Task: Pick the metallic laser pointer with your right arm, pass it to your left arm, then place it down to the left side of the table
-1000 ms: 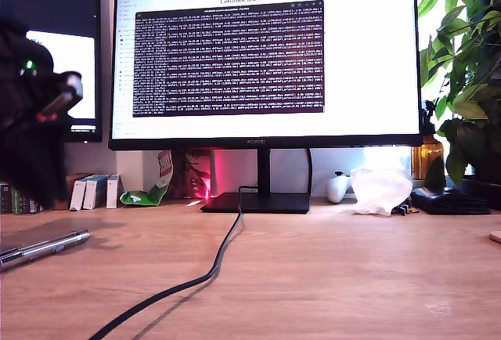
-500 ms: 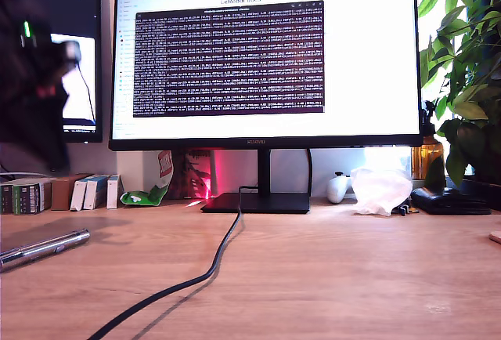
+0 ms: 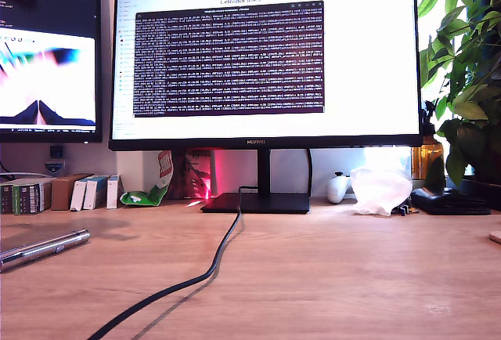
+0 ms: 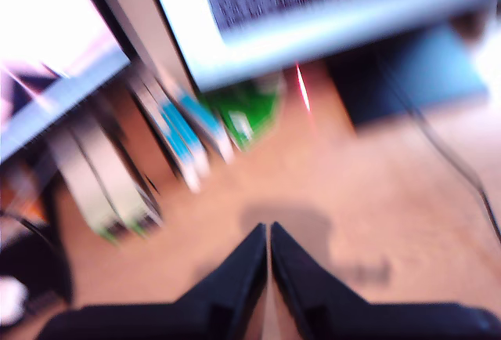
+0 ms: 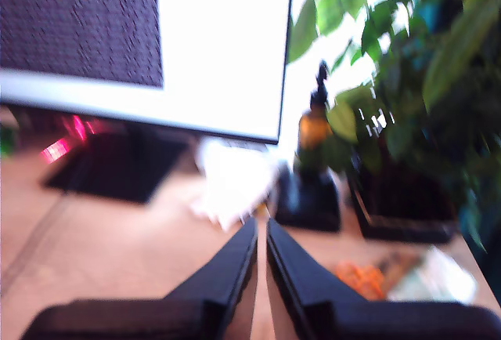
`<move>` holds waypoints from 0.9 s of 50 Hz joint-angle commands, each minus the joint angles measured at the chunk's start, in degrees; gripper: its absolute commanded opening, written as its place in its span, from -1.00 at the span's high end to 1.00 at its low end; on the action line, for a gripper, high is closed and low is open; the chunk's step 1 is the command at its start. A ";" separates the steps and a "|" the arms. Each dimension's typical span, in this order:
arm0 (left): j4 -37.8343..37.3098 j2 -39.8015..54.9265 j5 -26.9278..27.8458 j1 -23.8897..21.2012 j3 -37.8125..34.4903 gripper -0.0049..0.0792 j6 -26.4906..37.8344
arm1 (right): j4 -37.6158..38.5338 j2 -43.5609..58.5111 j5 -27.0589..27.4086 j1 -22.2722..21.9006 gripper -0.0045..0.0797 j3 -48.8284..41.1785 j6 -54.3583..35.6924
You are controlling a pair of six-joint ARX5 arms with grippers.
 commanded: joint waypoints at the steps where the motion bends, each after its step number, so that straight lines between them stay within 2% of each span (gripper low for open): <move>1: 0.31 0.83 -0.28 0.31 -0.70 0.93 -2.21 | 1.16 -0.11 1.29 0.13 0.92 -0.59 0.28; 7: 0.42 -0.92 -1.57 0.66 -1.92 0.93 -2.05 | -0.04 -0.96 7.15 0.09 0.89 -0.59 -0.07; 13: 1.27 -3.98 -1.90 0.66 -4.74 0.93 -2.23 | -3.30 -3.04 7.96 0.09 0.88 -0.77 -0.04; 24: 7.34 -12.61 -4.57 0.66 -15.80 0.93 -2.34 | -3.76 -9.42 12.92 0.09 0.84 -4.17 -0.07; 34: 13.07 -23.06 -4.81 0.66 -27.43 0.93 -2.97 | -2.75 -14.36 13.27 0.09 0.84 -10.27 -0.02; 39: 15.23 -28.26 -4.85 0.66 -31.98 0.93 -4.09 | 0.68 -15.87 15.72 0.09 0.84 -10.97 0.79; 45: 17.14 -33.75 -4.85 0.66 -35.78 0.93 -5.46 | 1.01 -15.91 20.96 0.09 0.84 -10.99 7.06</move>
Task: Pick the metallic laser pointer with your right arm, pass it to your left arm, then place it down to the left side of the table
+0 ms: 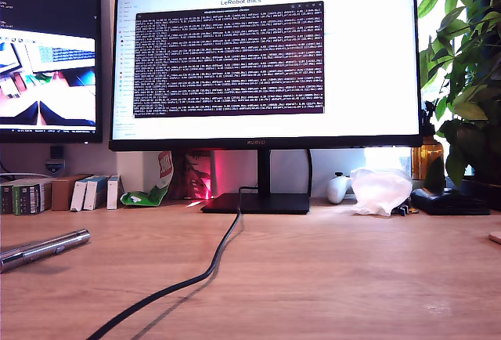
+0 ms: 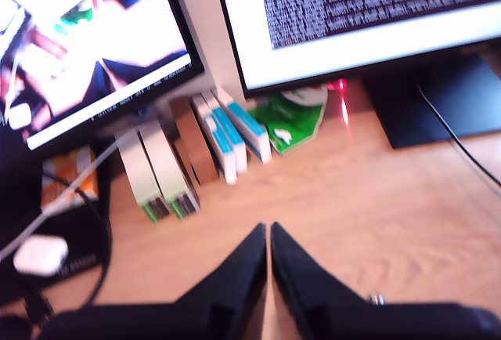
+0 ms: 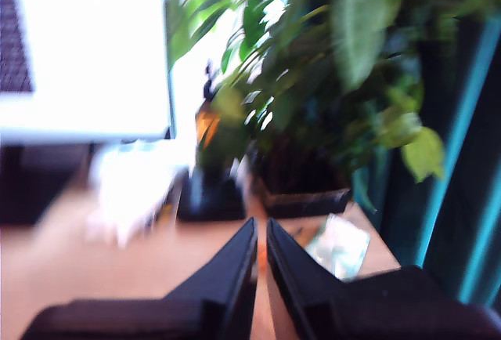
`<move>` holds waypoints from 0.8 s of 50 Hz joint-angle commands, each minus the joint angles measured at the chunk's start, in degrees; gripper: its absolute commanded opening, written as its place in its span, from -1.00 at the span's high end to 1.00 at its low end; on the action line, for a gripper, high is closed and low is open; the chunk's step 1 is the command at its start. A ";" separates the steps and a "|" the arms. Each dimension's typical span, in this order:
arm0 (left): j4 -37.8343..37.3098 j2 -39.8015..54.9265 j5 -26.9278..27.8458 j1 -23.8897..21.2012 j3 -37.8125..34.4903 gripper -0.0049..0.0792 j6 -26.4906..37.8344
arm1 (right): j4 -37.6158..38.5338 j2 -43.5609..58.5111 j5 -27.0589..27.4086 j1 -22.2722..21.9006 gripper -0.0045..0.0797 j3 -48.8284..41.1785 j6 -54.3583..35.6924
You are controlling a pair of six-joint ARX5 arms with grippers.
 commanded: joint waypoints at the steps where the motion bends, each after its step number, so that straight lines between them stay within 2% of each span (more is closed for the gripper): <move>1: 1.95 -2.84 -0.11 0.22 -2.45 0.93 -0.50 | 0.31 -0.20 3.02 0.09 0.84 0.31 3.28; 4: 3.28 -5.35 -0.09 0.11 -4.31 0.93 -1.33 | 0.11 -0.22 5.01 0.13 0.84 0.07 5.84; 9: 5.90 -9.38 -0.11 -0.31 -7.69 0.93 -2.82 | 0.04 -0.22 4.98 0.17 0.84 -0.79 7.96; 19: 8.52 -16.04 -0.42 -1.66 -11.56 0.93 -4.74 | 1.03 -0.22 1.16 0.55 0.84 -3.50 10.47; 30: 11.91 -19.15 -0.70 -1.81 -14.99 0.93 -6.71 | 5.29 -0.33 1.57 0.98 0.84 -11.34 6.75; 40: 15.17 -23.28 -2.36 -3.13 -23.54 0.93 -6.67 | 8.39 -1.64 2.16 1.01 0.84 -14.51 2.08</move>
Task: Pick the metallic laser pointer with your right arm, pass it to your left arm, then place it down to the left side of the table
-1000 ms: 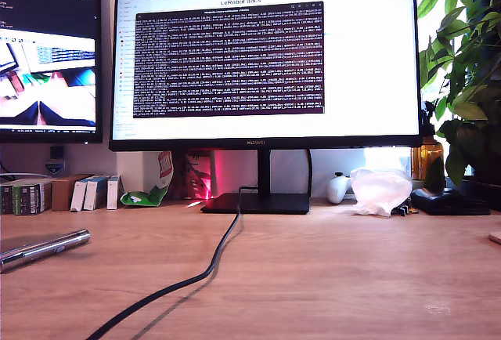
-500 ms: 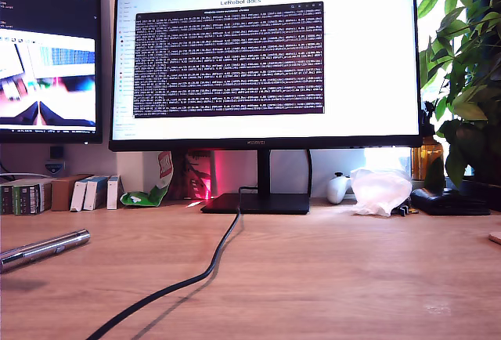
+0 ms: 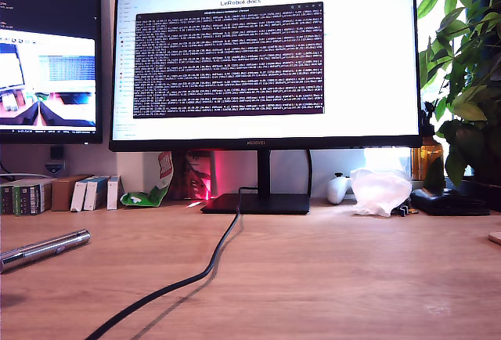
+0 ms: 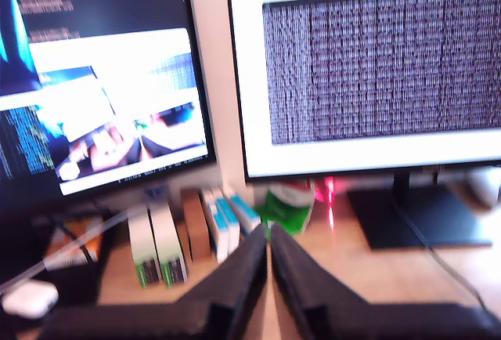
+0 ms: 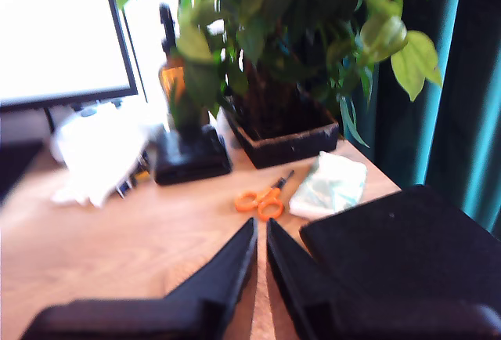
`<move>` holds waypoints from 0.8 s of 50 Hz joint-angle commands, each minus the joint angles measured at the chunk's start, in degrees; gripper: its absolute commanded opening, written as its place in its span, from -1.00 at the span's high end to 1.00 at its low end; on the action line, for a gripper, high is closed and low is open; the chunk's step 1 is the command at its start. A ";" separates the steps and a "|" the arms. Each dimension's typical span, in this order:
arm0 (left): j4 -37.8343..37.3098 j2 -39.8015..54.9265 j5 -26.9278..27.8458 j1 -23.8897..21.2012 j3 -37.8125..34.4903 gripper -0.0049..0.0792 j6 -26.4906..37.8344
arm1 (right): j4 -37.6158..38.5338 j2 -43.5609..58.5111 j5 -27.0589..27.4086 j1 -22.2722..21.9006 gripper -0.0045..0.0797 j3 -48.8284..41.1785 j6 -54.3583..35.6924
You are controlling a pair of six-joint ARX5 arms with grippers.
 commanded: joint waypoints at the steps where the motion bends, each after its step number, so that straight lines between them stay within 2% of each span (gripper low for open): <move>1: 1.07 -1.68 -1.18 -0.59 -3.85 0.93 -0.07 | 1.11 -1.46 0.31 0.26 0.84 -0.39 -1.18; 13: 2.29 -10.03 -2.86 -1.03 -11.85 0.93 1.01 | -0.61 -5.62 -2.64 0.44 0.84 -0.59 -4.83; 24: -2.67 -17.73 -3.06 -1.07 -14.60 0.93 2.89 | -0.20 -5.62 -2.21 1.36 0.84 -1.73 -5.46; 30: -5.64 -17.86 -3.52 -1.07 -15.32 0.93 2.93 | 0.85 -5.62 -1.92 1.40 0.84 -4.87 -5.46; 40: -6.19 -17.86 -3.52 -1.07 -17.94 0.93 2.89 | 5.44 -5.62 -2.45 1.51 0.84 -8.44 -6.29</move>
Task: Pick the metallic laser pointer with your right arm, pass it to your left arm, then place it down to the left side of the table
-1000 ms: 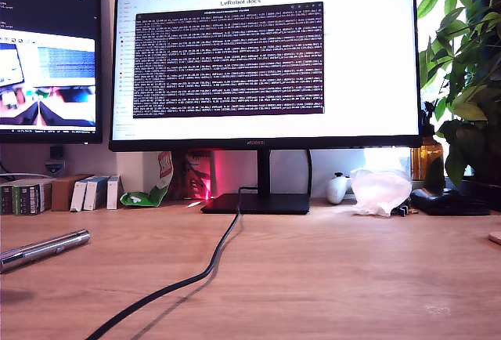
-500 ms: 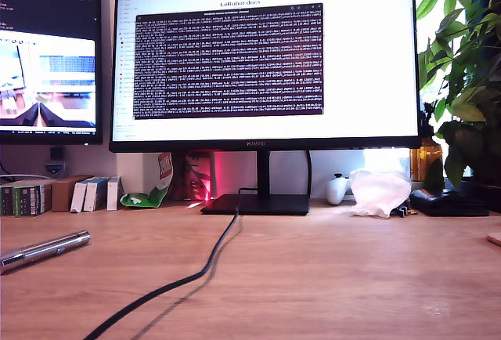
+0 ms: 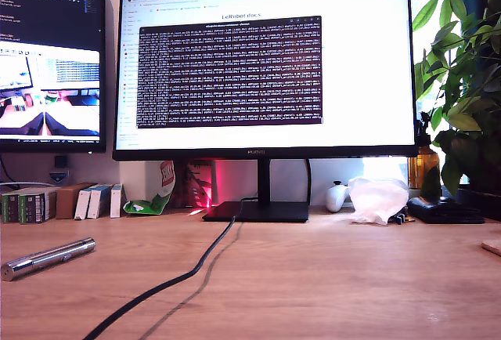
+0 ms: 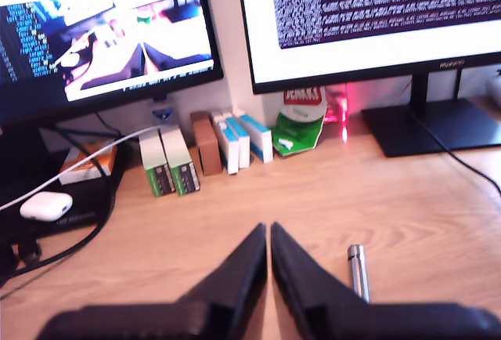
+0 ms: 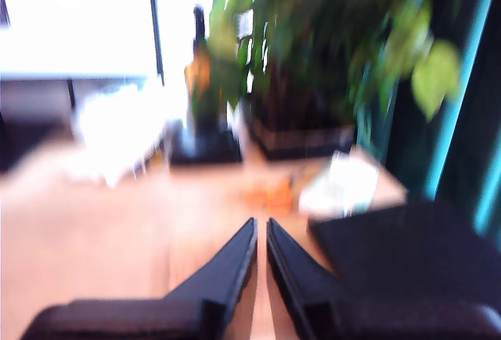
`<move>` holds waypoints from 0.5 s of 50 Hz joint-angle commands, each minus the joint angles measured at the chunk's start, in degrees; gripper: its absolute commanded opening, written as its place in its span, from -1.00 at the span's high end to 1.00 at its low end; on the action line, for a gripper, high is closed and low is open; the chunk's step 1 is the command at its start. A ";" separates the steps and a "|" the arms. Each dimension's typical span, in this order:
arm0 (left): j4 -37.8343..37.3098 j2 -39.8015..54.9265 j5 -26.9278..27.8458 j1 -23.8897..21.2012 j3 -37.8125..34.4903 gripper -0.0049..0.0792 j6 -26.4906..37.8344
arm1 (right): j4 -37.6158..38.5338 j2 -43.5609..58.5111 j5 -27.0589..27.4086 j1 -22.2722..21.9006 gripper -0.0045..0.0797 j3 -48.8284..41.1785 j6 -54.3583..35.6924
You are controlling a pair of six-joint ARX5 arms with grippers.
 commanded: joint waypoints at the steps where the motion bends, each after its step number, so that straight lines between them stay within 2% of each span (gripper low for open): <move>1: 0.55 -0.46 0.02 -0.20 -3.65 0.93 0.07 | 0.83 -0.63 -0.15 0.35 0.84 -0.55 -0.24; 10: 4.42 -0.48 -1.01 -0.20 -8.41 0.93 -0.04 | 0.55 -0.63 -5.46 0.42 0.84 -0.55 -2.36; 18: 3.10 -0.48 -1.51 -0.20 -8.59 0.93 -1.25 | 0.44 -0.63 -7.50 0.52 0.84 -0.55 -2.84; 25: 2.51 -0.48 -1.22 -0.20 -8.59 0.93 -7.28 | 0.46 -0.63 -7.37 0.50 0.84 -0.44 -1.60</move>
